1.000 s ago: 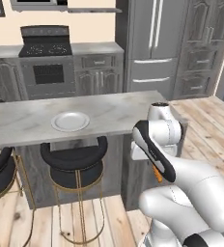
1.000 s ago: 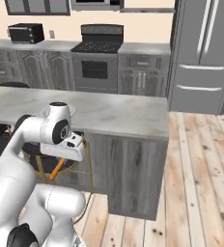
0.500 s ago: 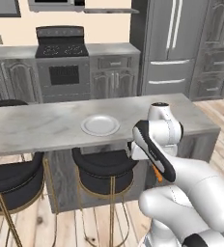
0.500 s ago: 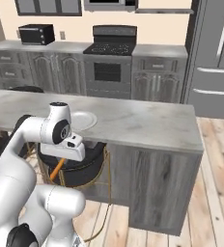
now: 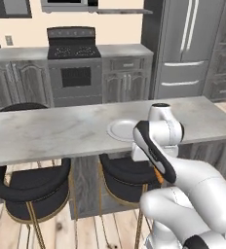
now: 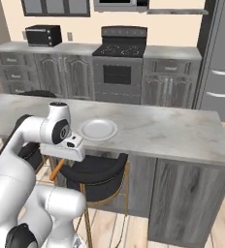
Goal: Take the fork and place it on the left side of the plate. Then take the spoon and place it on the right side of the plate. Make sure they're directly next to the plate.
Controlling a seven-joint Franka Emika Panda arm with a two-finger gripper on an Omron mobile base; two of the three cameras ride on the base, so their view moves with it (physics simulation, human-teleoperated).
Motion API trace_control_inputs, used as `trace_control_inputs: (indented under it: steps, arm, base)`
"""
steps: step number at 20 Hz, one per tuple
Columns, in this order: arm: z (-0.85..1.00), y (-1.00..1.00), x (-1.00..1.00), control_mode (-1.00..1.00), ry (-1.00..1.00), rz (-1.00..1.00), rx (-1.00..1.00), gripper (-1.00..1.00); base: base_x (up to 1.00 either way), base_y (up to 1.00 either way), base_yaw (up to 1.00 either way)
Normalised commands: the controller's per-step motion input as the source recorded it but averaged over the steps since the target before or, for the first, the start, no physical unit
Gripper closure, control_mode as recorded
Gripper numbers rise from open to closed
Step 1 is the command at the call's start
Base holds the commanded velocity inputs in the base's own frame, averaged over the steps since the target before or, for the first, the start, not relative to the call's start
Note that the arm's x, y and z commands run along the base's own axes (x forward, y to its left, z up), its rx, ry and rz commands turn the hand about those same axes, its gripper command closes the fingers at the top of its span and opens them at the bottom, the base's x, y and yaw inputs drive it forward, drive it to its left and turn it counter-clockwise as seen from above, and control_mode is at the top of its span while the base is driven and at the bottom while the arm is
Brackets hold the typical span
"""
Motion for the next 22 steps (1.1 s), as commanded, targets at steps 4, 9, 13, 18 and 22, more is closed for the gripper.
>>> trace_control_inputs:
  steps: [4,9,13,18,22]
  arm:
    - [0.00,0.00,0.00,1.00,0.00,0.00,0.00,1.00]
    - [0.00,0.00,0.00,1.00,0.00,0.00,0.00,1.00]
    - [0.00,0.00,0.00,1.00,0.00,0.00,0.00,1.00]
    - [0.00,0.00,0.00,1.00,0.00,0.00,0.00,1.00]
    - [0.00,0.00,0.00,1.00,0.00,0.00,0.00,1.00]
  base:
    - [0.51,0.15,0.00]
    - [0.56,0.16,0.00]
    - [0.49,0.19,0.00]
    - [0.42,0.15,0.00]
    - [0.04,0.01,0.00]
